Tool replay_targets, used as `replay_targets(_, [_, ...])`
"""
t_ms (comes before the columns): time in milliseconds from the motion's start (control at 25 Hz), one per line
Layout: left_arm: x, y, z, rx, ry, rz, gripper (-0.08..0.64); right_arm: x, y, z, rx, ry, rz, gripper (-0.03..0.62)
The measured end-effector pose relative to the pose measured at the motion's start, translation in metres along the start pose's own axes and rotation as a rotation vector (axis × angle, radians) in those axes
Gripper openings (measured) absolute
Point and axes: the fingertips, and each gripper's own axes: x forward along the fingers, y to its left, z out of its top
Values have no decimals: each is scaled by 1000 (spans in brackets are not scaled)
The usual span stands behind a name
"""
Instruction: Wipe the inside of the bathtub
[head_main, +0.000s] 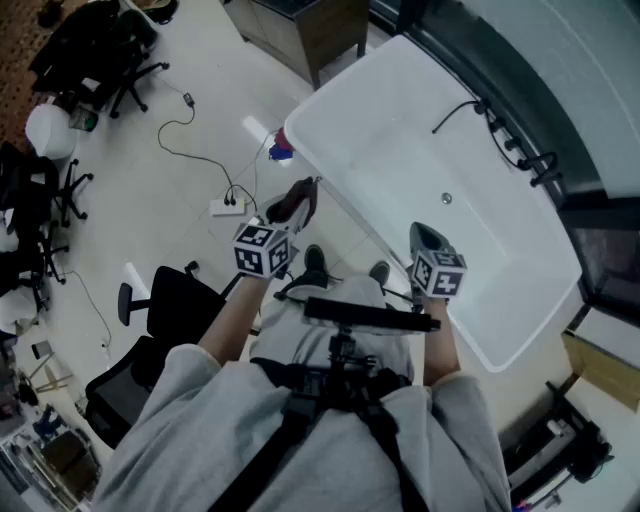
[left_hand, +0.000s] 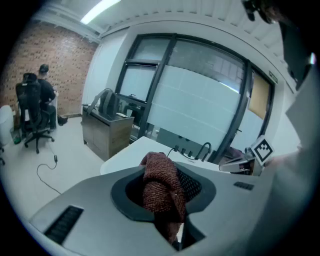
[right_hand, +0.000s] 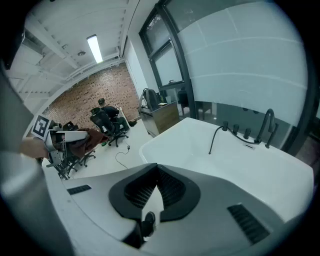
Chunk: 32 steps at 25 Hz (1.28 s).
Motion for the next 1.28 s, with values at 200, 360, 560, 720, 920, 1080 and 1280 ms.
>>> replay_targets(200, [-1,13,-3,61,28,-47,103,16,26,5,5,-14,0,6])
replay_targets(360, [-1,26,-3,92,54,-101,103,27,50,5,0,-24,6,6])
replay_targets(560, [7,36,-8,142,99,-165,103,35,67,7,-1,-40,-13,6])
replay_targets(720, [16,35,-14,149,130,-197,103,35,75,9,-10,-42,-23,6])
replay_targets(920, [34,27,-13,159,159,-201,103,40,69,8,-16,-22,-16,6])
replay_targets(1080, [54,20,-7,152,174,-203,103,47,54,14,-14,-17,9,6])
replay_targets(1280, [83,9,4,194,204,-198,101,57,30,26,-10,-25,43,6])
